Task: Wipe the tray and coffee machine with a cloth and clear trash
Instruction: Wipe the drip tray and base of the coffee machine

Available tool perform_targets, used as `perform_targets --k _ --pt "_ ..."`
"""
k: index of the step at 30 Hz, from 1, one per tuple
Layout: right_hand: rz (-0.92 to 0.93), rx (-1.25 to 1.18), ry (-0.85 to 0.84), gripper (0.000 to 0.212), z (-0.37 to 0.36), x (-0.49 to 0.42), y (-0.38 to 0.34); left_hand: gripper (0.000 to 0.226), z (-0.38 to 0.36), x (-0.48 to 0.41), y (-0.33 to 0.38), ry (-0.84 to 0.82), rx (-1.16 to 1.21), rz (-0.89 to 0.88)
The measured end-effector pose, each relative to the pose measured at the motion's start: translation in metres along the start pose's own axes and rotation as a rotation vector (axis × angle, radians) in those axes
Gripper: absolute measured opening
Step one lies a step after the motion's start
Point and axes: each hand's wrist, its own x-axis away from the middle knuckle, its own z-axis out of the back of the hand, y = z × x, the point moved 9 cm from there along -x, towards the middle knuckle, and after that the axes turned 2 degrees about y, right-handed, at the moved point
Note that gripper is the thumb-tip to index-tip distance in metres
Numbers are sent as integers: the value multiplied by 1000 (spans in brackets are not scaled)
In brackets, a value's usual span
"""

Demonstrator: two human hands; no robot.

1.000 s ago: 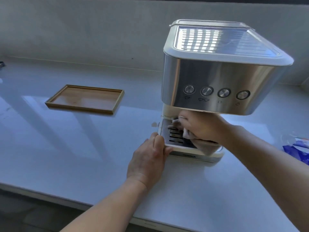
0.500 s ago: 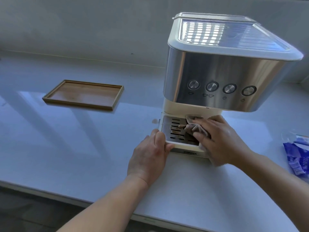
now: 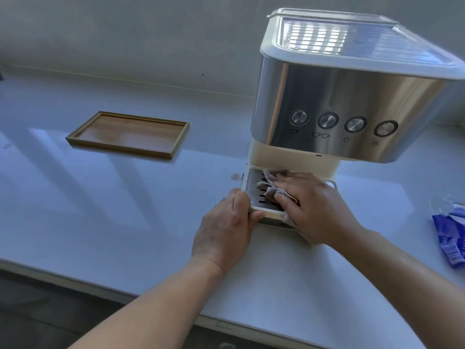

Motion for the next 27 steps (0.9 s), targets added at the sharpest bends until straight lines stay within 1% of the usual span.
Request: perform_targets --k 2,4,6,7,8,10,11,12,14,17,18,20,21,22,23,25,27 --pt "37 -21 -19 36 -9 -3 -17 38 -1 1 0 -10 1 6" --pt "124 -9 -141 40 -15 -2 -23 38 -2 1 -2 -13 3 15" --pt "180 16 -229 43 -9 4 -11 37 -1 2 -3 -1 1 15" --pt "156 20 -243 44 -5 7 1 36 0 2 -2 3 4 15" --pt "95 13 -224 45 0 9 14 35 0 1 -2 7 7 13" --pt "-54 -30 -101 44 7 7 27 32 1 0 0 6 6 7" --pt "-105 -37 -41 41 5 3 23 31 2 0 2 2 2 5" --pt "-111 -17 -11 37 -2 -3 12 31 1 0 2 -4 -4 6" --pt "-39 31 -6 33 -23 -18 -18 28 0 1 0 -21 -1 23" --pt "-42 -26 -15 40 -32 -31 -35 18 -2 2 -4 -37 29 45" --pt "-13 -51 -51 40 -32 -30 -35 17 -3 1 -4 -42 39 40" --pt "115 -67 -171 45 -28 -15 -34 24 -3 0 -3 -39 47 24" --pt "145 -64 -211 47 -24 -5 -26 26 -3 0 -2 -32 42 21" --pt "123 -51 -216 46 -17 2 -12 26 -3 1 -3 -25 38 25" --pt "60 -35 -182 43 -8 9 6 26 -3 1 -4 -21 37 34" --pt "-85 -17 -37 40 13 22 35 26 -3 2 -5 -11 53 49" --pt "-153 -8 61 39 17 29 36 25 -3 3 -4 -6 58 49"
